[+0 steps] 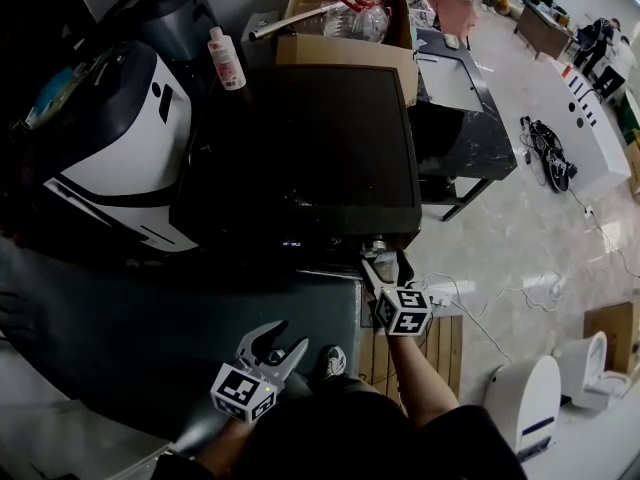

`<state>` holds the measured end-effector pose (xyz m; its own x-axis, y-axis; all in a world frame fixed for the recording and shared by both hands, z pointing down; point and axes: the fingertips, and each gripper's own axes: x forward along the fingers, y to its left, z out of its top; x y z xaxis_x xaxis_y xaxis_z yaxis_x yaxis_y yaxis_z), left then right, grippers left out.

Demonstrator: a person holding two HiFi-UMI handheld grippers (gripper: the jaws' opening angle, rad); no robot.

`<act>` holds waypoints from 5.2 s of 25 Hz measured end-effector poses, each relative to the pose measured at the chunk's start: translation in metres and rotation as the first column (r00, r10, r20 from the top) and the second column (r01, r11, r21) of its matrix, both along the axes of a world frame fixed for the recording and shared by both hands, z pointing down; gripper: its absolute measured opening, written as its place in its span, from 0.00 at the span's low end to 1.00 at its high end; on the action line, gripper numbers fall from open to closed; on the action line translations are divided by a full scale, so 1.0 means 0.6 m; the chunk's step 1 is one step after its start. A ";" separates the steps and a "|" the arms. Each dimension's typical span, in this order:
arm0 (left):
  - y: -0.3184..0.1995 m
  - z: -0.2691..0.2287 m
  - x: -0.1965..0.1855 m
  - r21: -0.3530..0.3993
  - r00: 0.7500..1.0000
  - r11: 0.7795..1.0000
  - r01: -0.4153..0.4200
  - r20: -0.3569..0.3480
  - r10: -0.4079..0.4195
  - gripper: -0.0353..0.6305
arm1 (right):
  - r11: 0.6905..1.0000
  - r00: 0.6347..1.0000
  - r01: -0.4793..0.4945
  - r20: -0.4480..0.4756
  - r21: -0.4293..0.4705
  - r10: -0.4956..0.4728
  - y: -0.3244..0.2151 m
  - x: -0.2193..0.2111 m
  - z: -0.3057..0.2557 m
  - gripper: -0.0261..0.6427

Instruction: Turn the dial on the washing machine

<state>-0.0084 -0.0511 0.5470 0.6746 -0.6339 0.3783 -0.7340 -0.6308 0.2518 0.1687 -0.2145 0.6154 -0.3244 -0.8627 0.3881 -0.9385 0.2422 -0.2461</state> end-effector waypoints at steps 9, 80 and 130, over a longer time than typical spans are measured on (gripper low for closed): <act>0.011 0.003 -0.019 -0.009 1.000 1.000 0.015 -0.007 -0.015 0.34 | 0.982 0.834 0.135 -0.551 0.129 -0.042 0.001 -0.044 -0.012 0.57; -0.060 -0.102 -0.092 0.145 0.981 0.974 -0.176 -0.052 0.185 0.20 | 0.962 0.983 -0.178 -0.012 0.208 0.184 0.140 -0.093 -0.238 0.04; -0.044 -0.132 -0.230 0.205 0.952 0.939 -0.275 -0.078 0.296 0.07 | 0.943 0.970 -0.233 -0.009 0.238 0.242 0.306 -0.251 -0.305 0.04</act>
